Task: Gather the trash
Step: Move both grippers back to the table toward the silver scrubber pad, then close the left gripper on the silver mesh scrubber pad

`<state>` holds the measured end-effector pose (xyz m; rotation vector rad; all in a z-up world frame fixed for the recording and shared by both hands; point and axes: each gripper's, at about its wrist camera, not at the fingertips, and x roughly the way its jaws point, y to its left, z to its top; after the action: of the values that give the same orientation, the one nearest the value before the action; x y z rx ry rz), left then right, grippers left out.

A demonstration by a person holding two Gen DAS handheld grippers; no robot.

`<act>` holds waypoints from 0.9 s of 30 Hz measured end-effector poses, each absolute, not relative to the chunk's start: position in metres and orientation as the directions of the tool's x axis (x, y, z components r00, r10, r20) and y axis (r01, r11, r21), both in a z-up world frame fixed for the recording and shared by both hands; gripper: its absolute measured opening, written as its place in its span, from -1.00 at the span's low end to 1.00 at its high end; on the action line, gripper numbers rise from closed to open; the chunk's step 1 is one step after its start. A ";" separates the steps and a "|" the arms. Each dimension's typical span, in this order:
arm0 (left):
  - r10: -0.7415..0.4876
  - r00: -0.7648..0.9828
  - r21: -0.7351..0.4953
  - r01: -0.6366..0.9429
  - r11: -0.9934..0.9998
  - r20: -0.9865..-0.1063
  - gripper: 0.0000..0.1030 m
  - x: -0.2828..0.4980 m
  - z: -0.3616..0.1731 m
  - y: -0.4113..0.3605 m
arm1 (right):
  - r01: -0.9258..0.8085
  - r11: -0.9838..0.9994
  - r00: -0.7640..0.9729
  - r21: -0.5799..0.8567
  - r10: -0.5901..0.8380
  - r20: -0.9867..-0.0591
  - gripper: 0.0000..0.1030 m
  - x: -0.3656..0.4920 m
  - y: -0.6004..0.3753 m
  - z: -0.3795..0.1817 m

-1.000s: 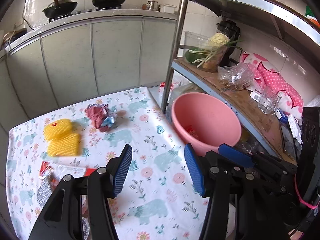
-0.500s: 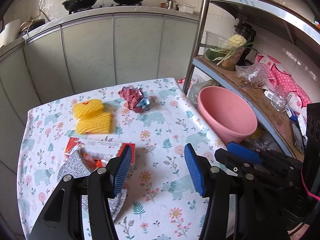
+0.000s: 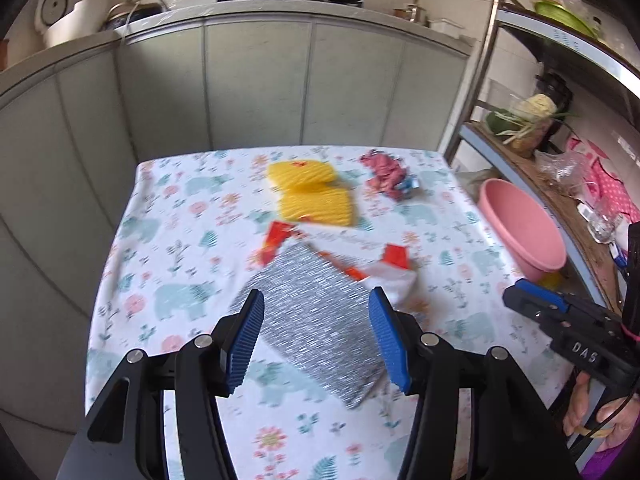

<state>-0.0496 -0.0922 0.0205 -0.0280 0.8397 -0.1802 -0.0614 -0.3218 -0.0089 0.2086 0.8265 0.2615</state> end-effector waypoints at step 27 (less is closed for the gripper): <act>-0.105 0.541 -0.100 0.039 0.994 -0.834 -0.25 -0.036 -0.042 -0.104 | -0.195 0.922 0.587 0.336 0.384 -0.713 -0.32 -0.042 -0.318 -0.030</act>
<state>-0.0362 -0.1038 -0.0419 -0.0728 0.9957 -0.0858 -0.0420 -0.3177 -0.0303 0.2315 0.8825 0.3411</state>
